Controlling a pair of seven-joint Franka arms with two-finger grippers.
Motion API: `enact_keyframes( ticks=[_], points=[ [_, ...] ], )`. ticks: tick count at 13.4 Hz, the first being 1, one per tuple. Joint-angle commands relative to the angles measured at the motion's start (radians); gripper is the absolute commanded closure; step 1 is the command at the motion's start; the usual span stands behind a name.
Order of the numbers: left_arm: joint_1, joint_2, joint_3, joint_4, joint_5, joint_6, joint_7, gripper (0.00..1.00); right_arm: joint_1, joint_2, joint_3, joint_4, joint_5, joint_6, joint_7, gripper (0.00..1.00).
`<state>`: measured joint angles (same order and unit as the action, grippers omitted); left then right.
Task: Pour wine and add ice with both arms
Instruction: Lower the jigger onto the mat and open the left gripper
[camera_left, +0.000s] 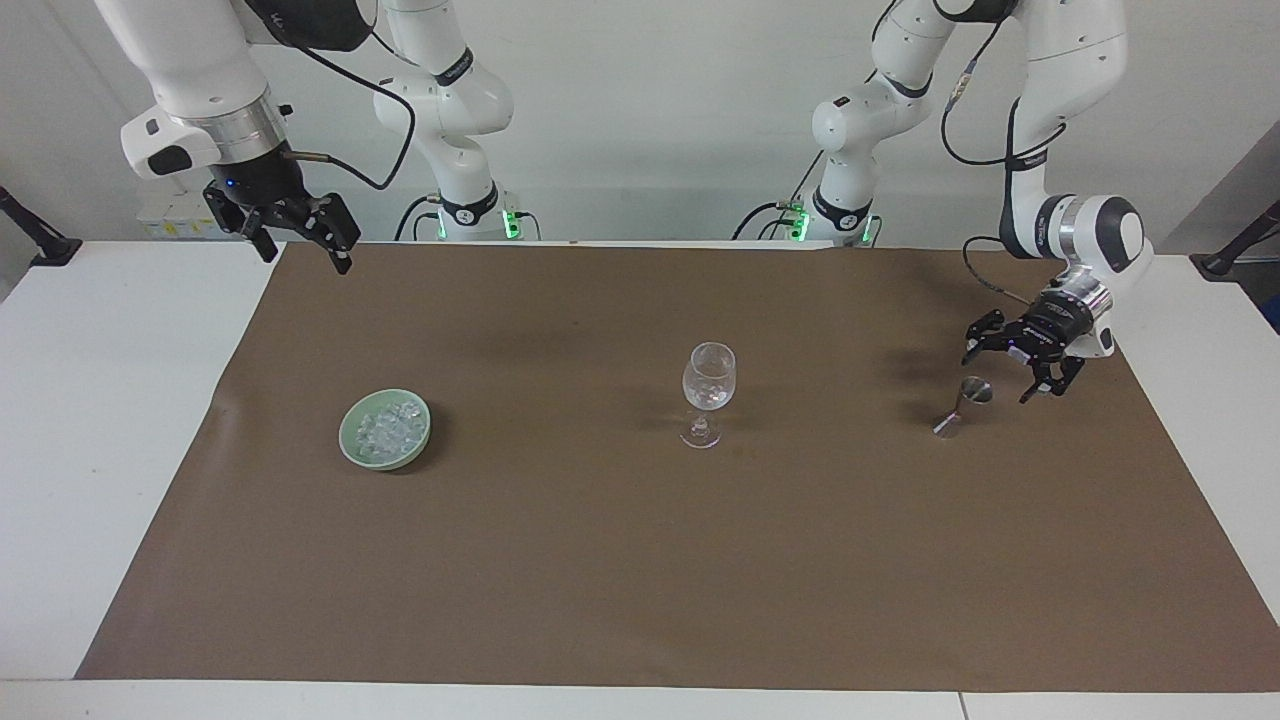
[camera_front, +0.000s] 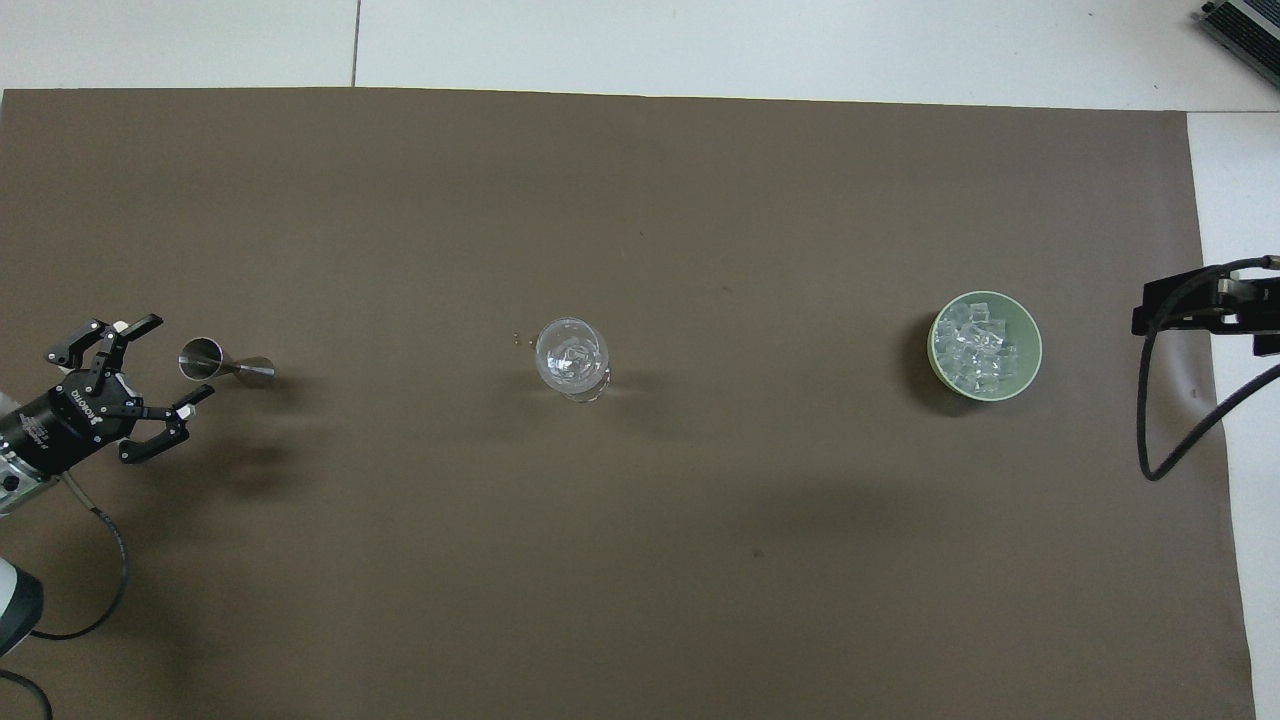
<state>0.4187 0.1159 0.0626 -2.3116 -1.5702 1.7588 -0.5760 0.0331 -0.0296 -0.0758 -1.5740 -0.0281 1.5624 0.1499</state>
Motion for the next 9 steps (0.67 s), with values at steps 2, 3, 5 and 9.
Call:
enact_keyframes(
  ticks=[2,3,5,9],
  points=[
    [-0.092,-0.110,0.005,0.015,-0.005,0.125,-0.061,0.00,0.004,-0.030,0.004,-0.047,0.014,0.008,0.033,0.00],
    [-0.115,-0.125,0.003,0.026,-0.004,0.149,-0.074,0.00,0.004,-0.033,0.004,-0.049,0.016,0.008,0.039,0.00],
    [-0.161,-0.143,0.003,0.056,0.013,0.195,-0.087,0.00,-0.007,-0.033,0.004,-0.047,0.014,0.001,0.034,0.00],
    [-0.199,-0.133,0.000,0.177,0.184,0.226,-0.094,0.00,-0.007,-0.033,0.004,-0.046,0.014,0.005,0.019,0.00]
  ],
)
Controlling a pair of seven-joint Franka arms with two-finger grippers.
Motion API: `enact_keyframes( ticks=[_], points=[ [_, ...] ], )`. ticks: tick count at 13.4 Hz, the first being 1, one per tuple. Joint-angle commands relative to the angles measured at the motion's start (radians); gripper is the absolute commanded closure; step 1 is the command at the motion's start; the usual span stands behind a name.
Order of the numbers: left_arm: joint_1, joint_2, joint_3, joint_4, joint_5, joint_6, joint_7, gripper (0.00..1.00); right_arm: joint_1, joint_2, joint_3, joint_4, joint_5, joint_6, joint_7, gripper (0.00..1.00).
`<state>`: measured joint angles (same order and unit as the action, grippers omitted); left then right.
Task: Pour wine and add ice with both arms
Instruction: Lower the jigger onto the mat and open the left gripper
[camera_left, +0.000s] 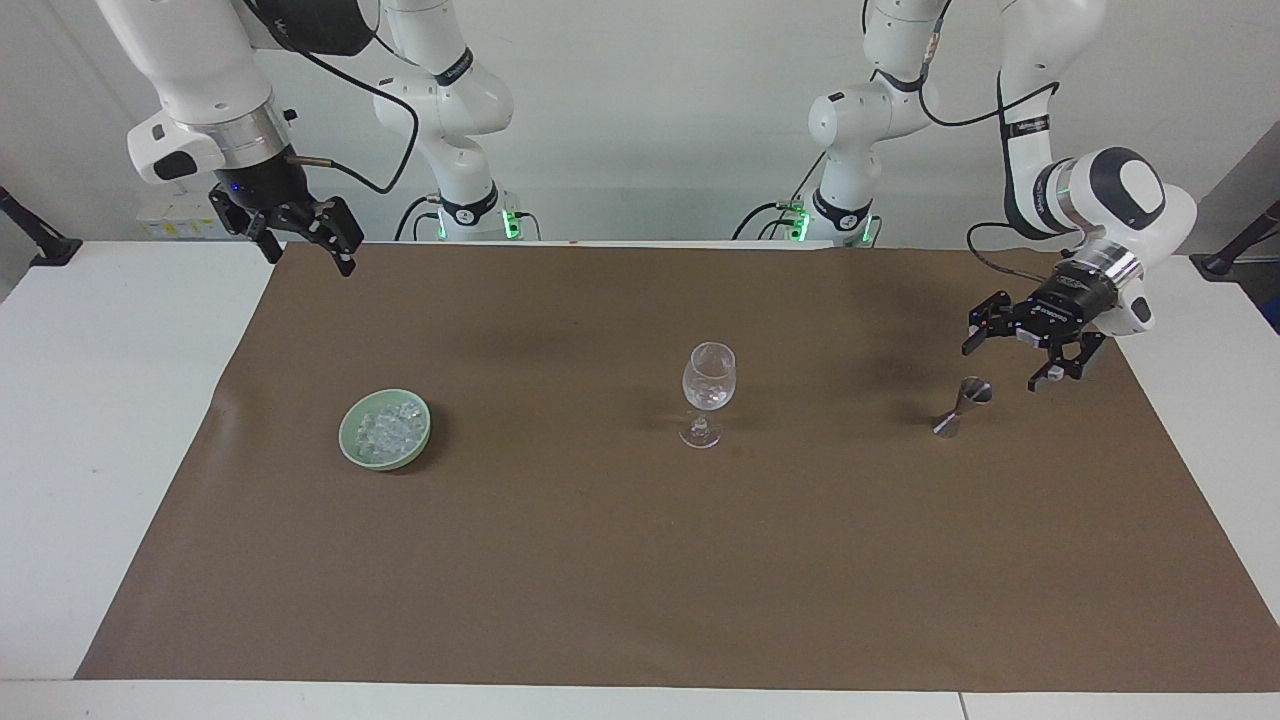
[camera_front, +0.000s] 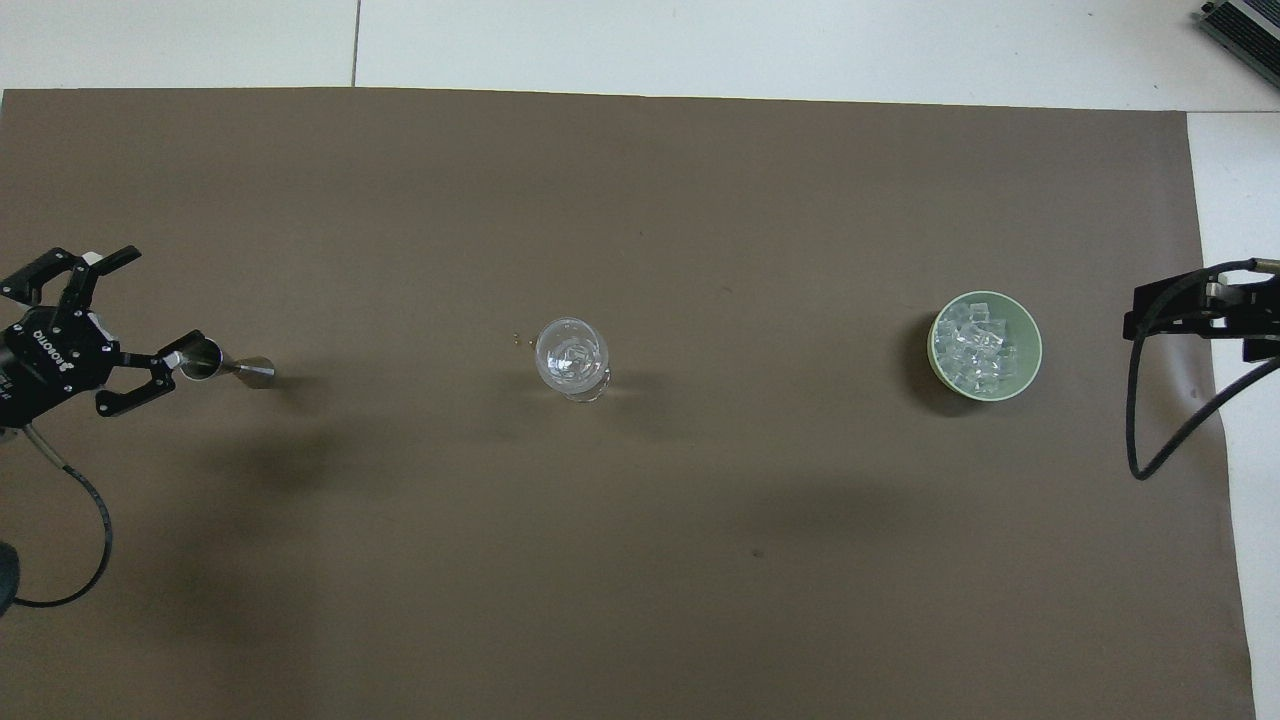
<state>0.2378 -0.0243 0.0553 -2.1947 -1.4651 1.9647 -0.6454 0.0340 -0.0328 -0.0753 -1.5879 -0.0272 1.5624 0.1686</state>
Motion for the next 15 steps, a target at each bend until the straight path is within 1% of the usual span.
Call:
enact_keyframes(
  ticks=[1,3,6,7,8,9,13,15],
  points=[
    [-0.029,0.009,0.008,0.102,0.150,0.022,-0.028,0.00,0.000,-0.030,0.005,-0.033,0.013,0.002,-0.001,0.00],
    [-0.067,0.003,0.008,0.144,0.230,0.068,-0.052,0.00,0.003,-0.032,0.011,-0.035,0.013,-0.001,0.005,0.00],
    [-0.101,-0.009,0.011,0.164,0.337,0.079,-0.043,0.00,0.003,-0.032,0.011,-0.035,0.013,0.008,0.009,0.00],
    [-0.126,-0.011,0.008,0.203,0.435,0.083,-0.054,0.00,0.003,-0.032,0.011,-0.035,0.013,0.008,0.009,0.00],
    [-0.136,-0.009,0.006,0.248,0.504,0.086,-0.063,0.00,0.003,-0.032,0.011,-0.035,0.013,0.008,0.009,0.00],
    [-0.140,-0.009,0.001,0.272,0.541,0.080,-0.066,0.00,0.003,-0.032,0.011,-0.035,0.013,0.008,0.009,0.00],
    [-0.166,-0.011,-0.002,0.338,0.814,0.063,-0.039,0.00,0.003,-0.032,0.011,-0.037,0.013,0.007,0.009,0.00],
    [-0.179,-0.009,-0.006,0.367,0.941,0.051,0.011,0.00,0.003,-0.032,0.011,-0.040,0.015,0.007,0.006,0.00]
  ],
)
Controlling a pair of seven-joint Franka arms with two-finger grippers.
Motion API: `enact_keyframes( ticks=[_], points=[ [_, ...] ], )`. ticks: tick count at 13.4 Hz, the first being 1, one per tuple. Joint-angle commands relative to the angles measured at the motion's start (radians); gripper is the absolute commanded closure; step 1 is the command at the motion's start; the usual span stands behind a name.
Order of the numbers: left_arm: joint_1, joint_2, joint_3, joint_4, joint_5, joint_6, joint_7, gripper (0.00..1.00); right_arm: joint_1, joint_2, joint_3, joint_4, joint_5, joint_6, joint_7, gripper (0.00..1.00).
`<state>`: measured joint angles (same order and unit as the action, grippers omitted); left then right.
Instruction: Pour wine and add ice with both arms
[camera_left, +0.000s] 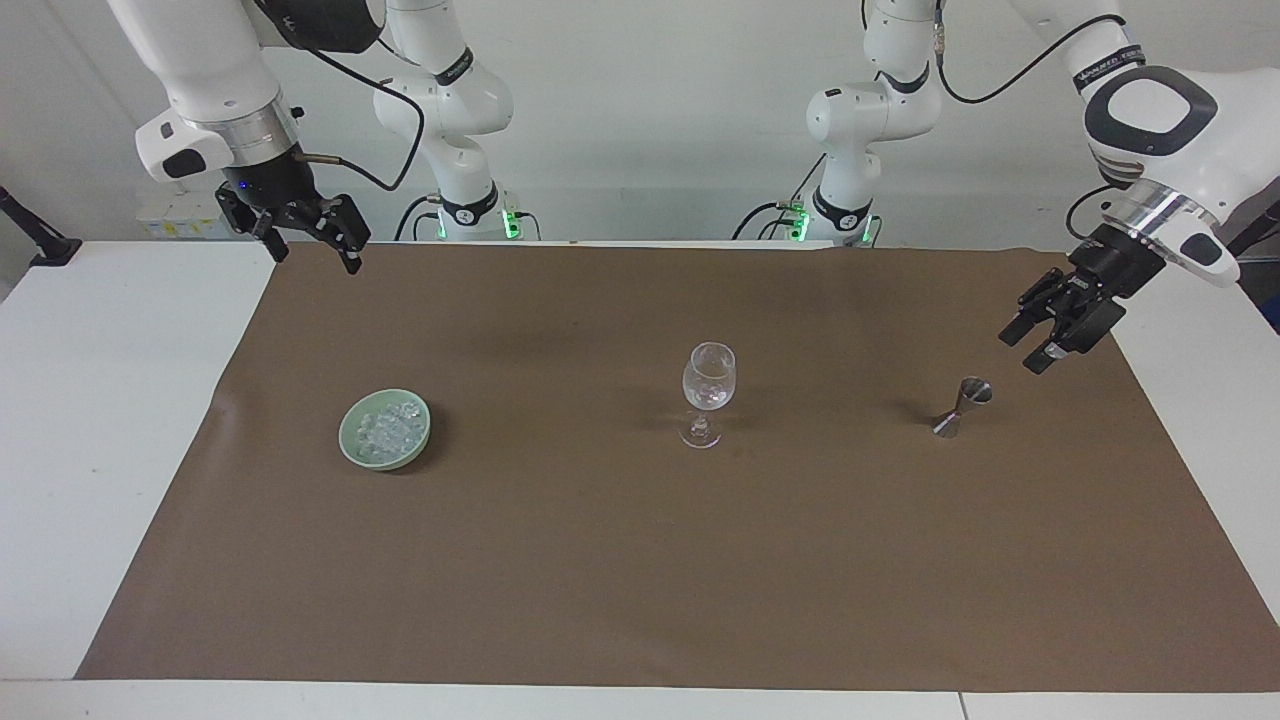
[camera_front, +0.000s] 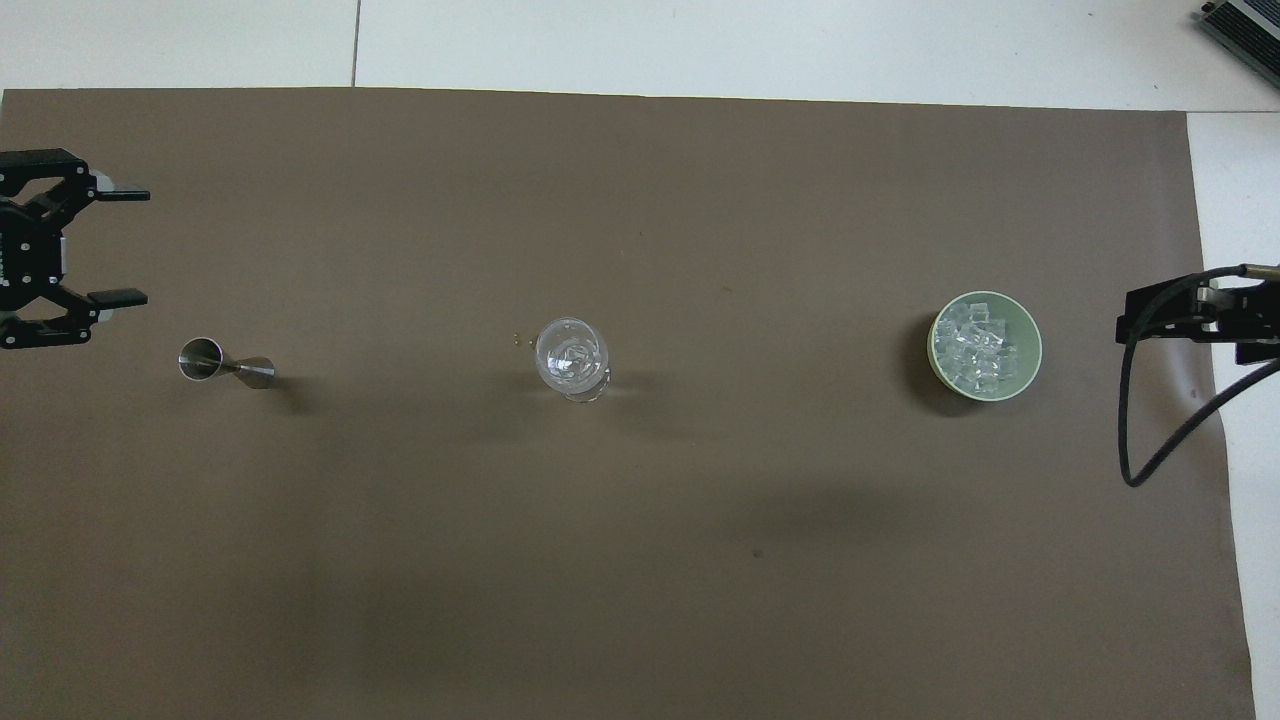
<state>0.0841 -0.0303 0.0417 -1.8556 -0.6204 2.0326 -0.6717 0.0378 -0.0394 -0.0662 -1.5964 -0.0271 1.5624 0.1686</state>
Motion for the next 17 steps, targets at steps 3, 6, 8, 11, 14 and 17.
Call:
enact_keyframes(
  ticks=[3,6,8,11,14,17],
  points=[
    [-0.070,-0.008,0.006,0.035,0.256,-0.028,0.087,0.00,-0.001,-0.025,0.002,-0.031,0.013,0.007,0.006,0.00],
    [-0.078,-0.023,-0.015,0.035,0.385,-0.046,0.139,0.00,-0.001,-0.027,0.002,-0.034,0.015,0.008,0.003,0.00],
    [-0.081,-0.030,-0.016,0.035,0.457,-0.066,0.203,0.00,-0.001,-0.028,0.002,-0.034,0.015,0.008,0.006,0.00],
    [-0.095,-0.022,-0.002,0.074,0.515,-0.161,0.380,0.00,-0.001,-0.028,0.002,-0.037,0.013,0.008,0.006,0.00],
    [-0.107,-0.017,0.003,0.085,0.556,-0.225,0.548,0.00,-0.001,-0.033,0.000,-0.046,0.015,0.011,0.005,0.00],
    [-0.107,-0.005,0.001,0.087,0.558,-0.265,0.567,0.00,-0.003,-0.033,0.000,-0.048,0.013,0.011,0.005,0.00]
  ],
)
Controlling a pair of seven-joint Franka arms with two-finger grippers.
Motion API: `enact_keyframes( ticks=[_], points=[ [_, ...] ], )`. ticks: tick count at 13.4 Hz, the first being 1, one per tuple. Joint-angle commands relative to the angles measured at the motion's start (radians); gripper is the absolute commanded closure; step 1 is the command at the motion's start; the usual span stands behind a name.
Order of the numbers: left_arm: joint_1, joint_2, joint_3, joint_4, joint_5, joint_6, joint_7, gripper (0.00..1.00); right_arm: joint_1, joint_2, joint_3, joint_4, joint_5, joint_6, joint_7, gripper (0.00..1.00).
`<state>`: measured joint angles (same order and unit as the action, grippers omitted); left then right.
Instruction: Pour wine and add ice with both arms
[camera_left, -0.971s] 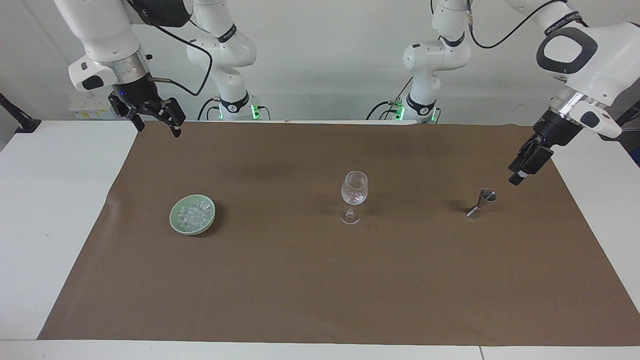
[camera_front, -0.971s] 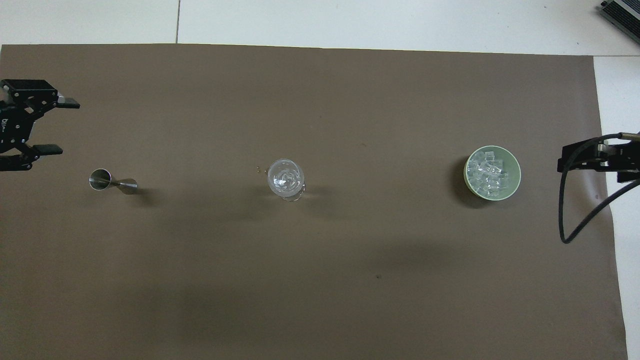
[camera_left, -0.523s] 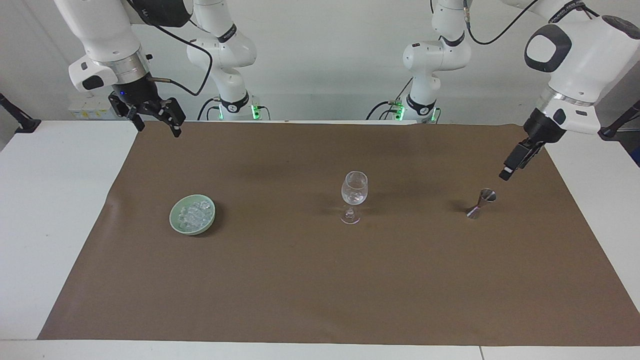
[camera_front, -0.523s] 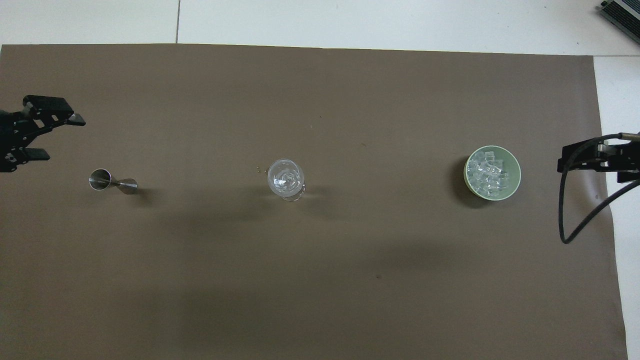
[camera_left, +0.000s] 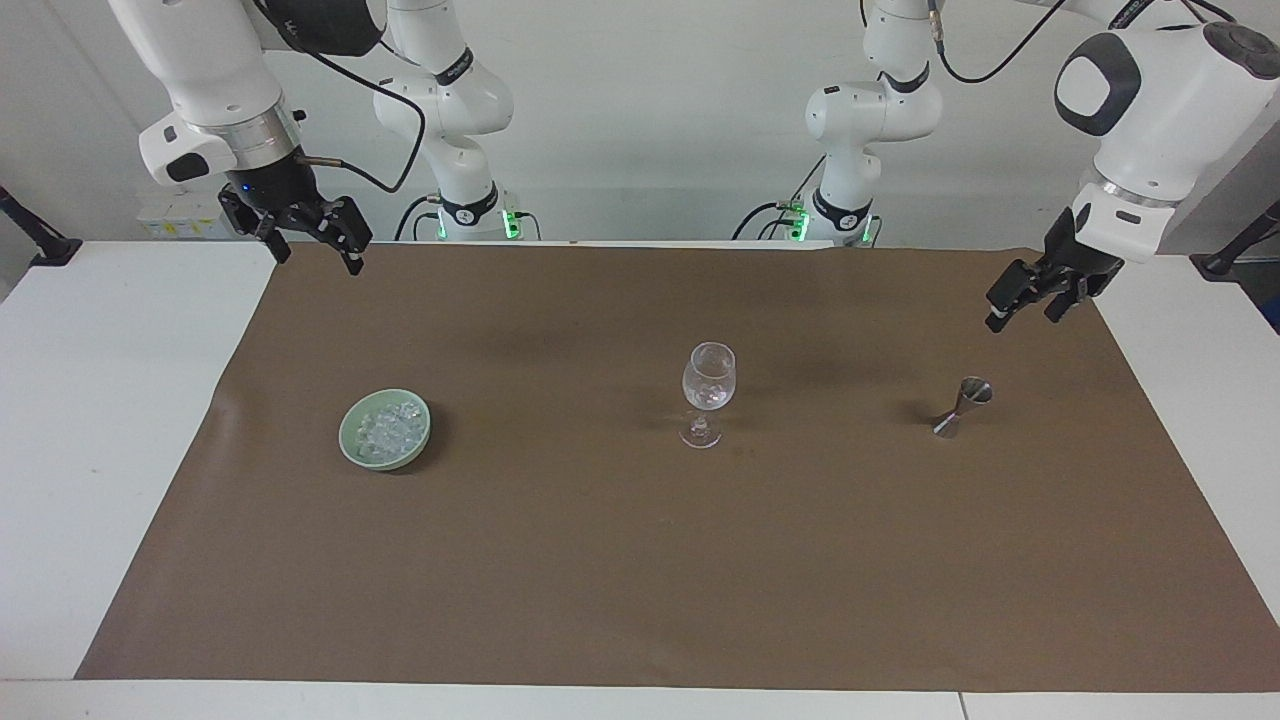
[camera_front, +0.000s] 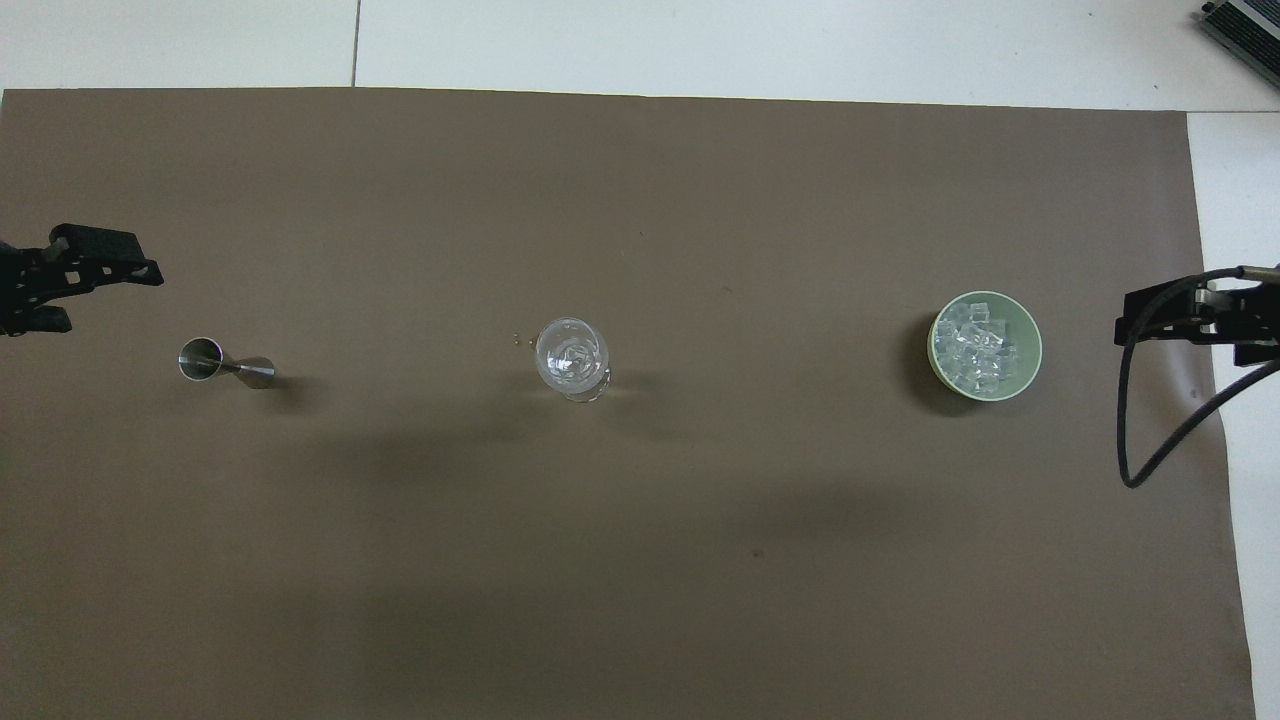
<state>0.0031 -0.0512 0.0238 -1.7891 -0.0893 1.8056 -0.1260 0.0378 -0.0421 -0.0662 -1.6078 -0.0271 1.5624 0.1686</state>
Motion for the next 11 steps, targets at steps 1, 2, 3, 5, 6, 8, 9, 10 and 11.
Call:
enact_keyframes(
  ticks=[1,2,3,5,6,8,9,10,11],
  points=[
    [-0.025,0.013,0.022,0.020,0.026,-0.040,0.054,0.00,-0.003,-0.030,0.000,-0.037,0.015,0.011,0.005,0.00],
    [-0.012,0.007,0.018,0.020,0.025,-0.052,0.119,0.00,-0.003,-0.030,0.000,-0.037,0.015,0.011,0.005,0.00],
    [-0.003,0.004,0.013,0.020,0.026,-0.052,0.165,0.00,-0.003,-0.030,0.000,-0.037,0.015,0.011,0.005,0.00],
    [0.012,0.008,0.018,0.028,0.025,-0.046,0.193,0.00,-0.003,-0.032,0.000,-0.037,0.013,0.011,0.003,0.00],
    [0.011,0.014,0.018,0.045,0.025,-0.043,0.192,0.00,-0.003,-0.032,0.000,-0.037,0.015,0.011,0.003,0.00],
    [0.005,0.034,0.010,0.091,0.034,-0.077,0.189,0.00,-0.003,-0.032,0.000,-0.037,0.013,0.011,0.000,0.00],
    [0.002,0.037,0.015,0.096,0.034,-0.080,0.190,0.00,-0.003,-0.032,0.000,-0.037,0.013,0.011,-0.001,0.00],
    [-0.003,0.039,0.019,0.097,0.037,-0.080,0.190,0.00,-0.003,-0.032,0.000,-0.037,0.013,0.011,-0.001,0.00],
    [-0.005,0.040,0.019,0.108,0.040,-0.081,0.190,0.00,-0.003,-0.032,0.000,-0.037,0.013,0.011,-0.003,0.00]
  ],
)
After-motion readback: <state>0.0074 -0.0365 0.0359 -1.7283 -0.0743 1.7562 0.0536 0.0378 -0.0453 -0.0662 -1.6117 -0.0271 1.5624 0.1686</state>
